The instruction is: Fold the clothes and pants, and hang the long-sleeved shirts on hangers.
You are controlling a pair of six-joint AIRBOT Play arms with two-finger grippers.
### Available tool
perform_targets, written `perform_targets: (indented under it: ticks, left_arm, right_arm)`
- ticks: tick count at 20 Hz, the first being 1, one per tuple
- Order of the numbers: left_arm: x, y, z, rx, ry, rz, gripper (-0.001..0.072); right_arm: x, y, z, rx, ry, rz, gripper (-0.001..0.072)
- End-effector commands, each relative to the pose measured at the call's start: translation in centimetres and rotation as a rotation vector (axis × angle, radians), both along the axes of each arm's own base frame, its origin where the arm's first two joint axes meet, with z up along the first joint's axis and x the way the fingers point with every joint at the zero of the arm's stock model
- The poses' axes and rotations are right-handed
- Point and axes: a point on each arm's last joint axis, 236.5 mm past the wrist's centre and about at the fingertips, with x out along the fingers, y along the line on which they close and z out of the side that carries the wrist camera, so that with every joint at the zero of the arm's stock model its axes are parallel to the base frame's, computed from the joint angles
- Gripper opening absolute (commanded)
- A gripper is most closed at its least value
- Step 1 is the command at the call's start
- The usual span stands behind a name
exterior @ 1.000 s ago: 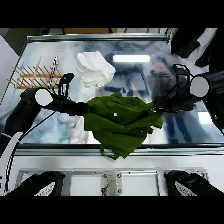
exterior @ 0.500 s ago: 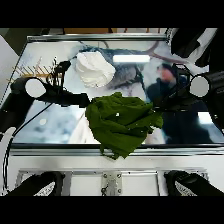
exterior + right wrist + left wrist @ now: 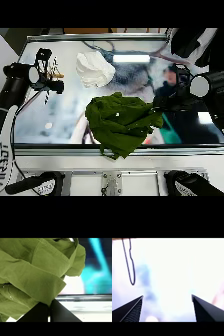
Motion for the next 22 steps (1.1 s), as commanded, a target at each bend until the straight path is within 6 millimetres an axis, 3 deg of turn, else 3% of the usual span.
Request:
perform_targets:
  ticks: [1, 7, 9, 17, 22]
  left_arm:
    - [3.9, 4.8, -3.5, 0.136, -0.008, 0.044, 0.0650]
    - [6.8, 7.7, -10.6, 0.166, 0.101, 0.081, 0.0649]
    - [7.2, 9.6, -11.8, 0.232, 0.140, 0.087, 0.0649]
    - [7.2, 12.9, -16.1, 0.225, 0.192, 0.164, 0.0649]
    - [7.1, 12.8, -17.6, 0.226, 0.214, 0.158, 0.0649]
  right_arm:
    - [0.0, 0.0, 0.0, 0.001, 0.000, -0.001, 0.0010]
    - [0.0, 0.0, 0.0, 0.001, 0.000, -0.001, 0.0010]
    - [0.0, 0.0, 0.0, 0.001, 0.000, -0.001, 0.0010]
    - [0.0, 0.0, 0.0, 0.001, 0.000, -0.001, 0.0010]
    - [0.0, 0.0, 0.0, 0.001, 0.000, -0.001, 0.0010]
